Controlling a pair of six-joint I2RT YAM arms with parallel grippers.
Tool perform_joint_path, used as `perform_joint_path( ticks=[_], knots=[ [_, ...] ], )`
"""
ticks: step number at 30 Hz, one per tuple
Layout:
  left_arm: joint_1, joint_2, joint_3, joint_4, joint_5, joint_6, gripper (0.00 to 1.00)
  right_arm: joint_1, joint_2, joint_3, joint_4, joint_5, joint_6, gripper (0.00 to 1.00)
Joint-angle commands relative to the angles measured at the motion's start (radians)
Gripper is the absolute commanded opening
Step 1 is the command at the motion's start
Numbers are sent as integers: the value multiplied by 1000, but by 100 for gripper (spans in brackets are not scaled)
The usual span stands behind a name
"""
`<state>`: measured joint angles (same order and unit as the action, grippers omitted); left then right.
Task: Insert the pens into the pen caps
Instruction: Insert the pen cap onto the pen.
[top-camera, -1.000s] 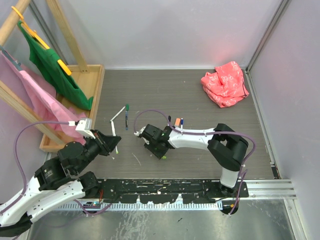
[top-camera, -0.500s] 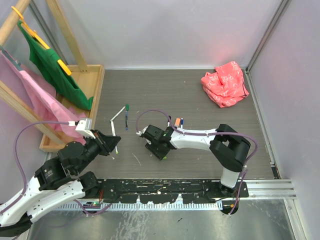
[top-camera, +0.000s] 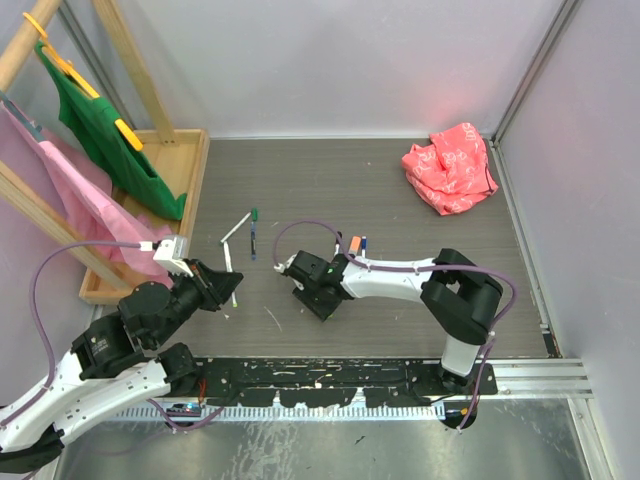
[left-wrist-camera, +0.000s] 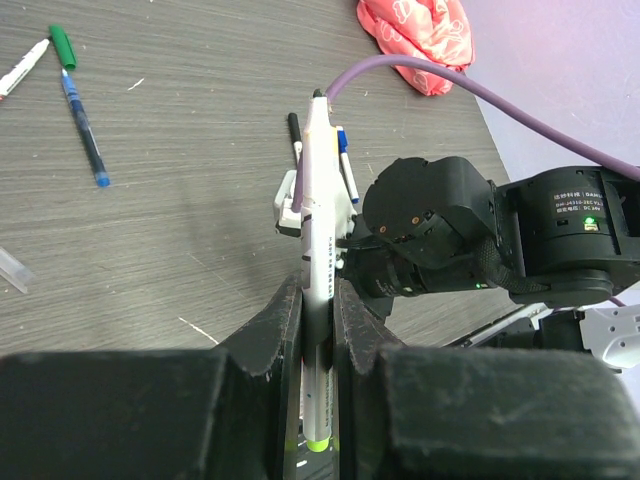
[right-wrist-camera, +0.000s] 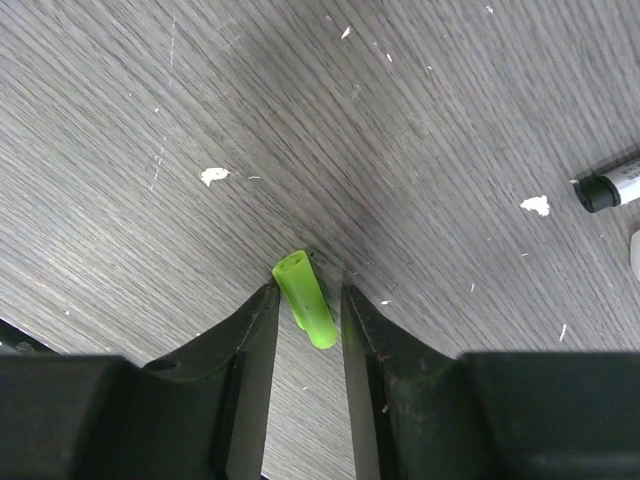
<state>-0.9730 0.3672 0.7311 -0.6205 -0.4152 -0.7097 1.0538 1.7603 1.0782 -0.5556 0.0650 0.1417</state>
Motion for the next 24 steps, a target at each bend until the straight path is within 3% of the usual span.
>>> perform_joint_path(
  ticks=[1, 5, 10, 17, 24],
  knots=[
    [2, 4, 19, 45, -7, 10, 0, 3, -11, -11, -10, 14, 10, 34],
    [3, 4, 22, 41, -8, 13, 0, 4, -18, -16, 0, 30, 25, 23],
    [3, 7, 22, 42, -6, 15, 0, -8, -94, -42, 24, 67, 71, 1],
    [3, 63, 31, 80, 40, 18, 0, -28, -351, -124, 94, 136, 170, 0],
    [3, 197, 68, 122, 173, 69, 0, -32, -666, -227, 206, 271, 278, 0]
  ],
)
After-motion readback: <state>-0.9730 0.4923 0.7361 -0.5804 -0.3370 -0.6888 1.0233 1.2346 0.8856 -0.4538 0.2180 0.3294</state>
